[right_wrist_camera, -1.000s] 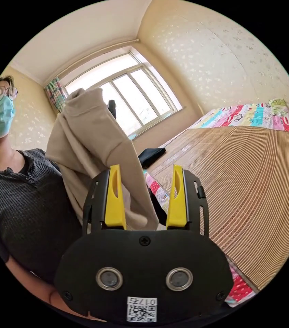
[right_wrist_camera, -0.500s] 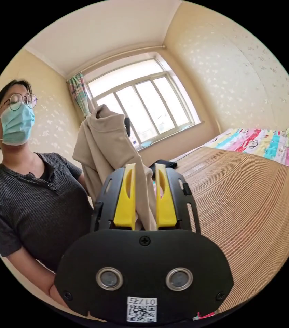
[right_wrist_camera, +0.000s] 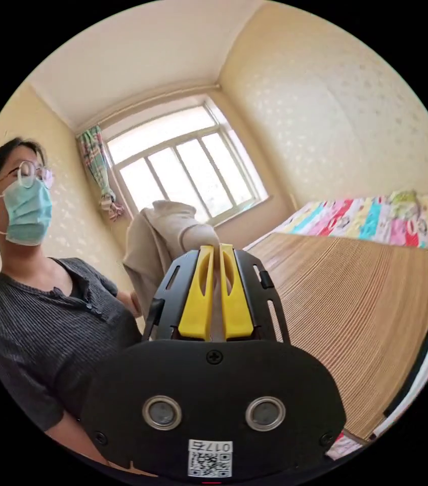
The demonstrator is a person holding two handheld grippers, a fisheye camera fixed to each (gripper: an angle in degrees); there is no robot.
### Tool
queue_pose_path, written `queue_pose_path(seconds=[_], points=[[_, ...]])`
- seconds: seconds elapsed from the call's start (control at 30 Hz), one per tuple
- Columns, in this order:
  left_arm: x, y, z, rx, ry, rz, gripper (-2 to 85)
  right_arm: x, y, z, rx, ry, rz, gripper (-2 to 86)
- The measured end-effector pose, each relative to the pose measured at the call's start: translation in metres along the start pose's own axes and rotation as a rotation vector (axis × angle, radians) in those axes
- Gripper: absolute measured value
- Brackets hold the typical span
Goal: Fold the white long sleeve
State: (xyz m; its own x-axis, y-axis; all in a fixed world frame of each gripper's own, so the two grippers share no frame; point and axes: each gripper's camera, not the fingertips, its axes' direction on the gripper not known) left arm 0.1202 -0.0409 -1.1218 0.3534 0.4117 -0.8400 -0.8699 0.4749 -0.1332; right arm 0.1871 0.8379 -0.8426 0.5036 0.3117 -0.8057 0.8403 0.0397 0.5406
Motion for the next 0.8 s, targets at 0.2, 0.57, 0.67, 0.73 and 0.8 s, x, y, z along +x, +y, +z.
queue_pose_path(seconds=[0.2,0.57,0.67,0.73,0.8], points=[[0.024,0.011,0.097,-0.616,-0.682,-0.026,-0.1,-0.188,-0.035,-0.003,0.088,0.748,-0.354,2.7],[0.063,0.016,0.213,-0.176,-1.049,0.129,-0.4,-0.248,-0.009,-0.001,0.679,0.765,-0.226,2.9],[0.081,-0.016,0.239,-0.162,-1.070,0.314,-0.4,-0.272,-0.020,-0.001,0.678,0.780,-0.220,2.9],[0.058,-0.056,0.244,-0.170,-0.991,0.312,-0.3,-0.271,-0.034,0.000,0.630,0.742,-0.209,3.0],[0.015,-0.093,0.243,-0.199,-0.919,0.240,-0.2,-0.253,-0.053,0.008,0.578,0.750,-0.179,3.1]])
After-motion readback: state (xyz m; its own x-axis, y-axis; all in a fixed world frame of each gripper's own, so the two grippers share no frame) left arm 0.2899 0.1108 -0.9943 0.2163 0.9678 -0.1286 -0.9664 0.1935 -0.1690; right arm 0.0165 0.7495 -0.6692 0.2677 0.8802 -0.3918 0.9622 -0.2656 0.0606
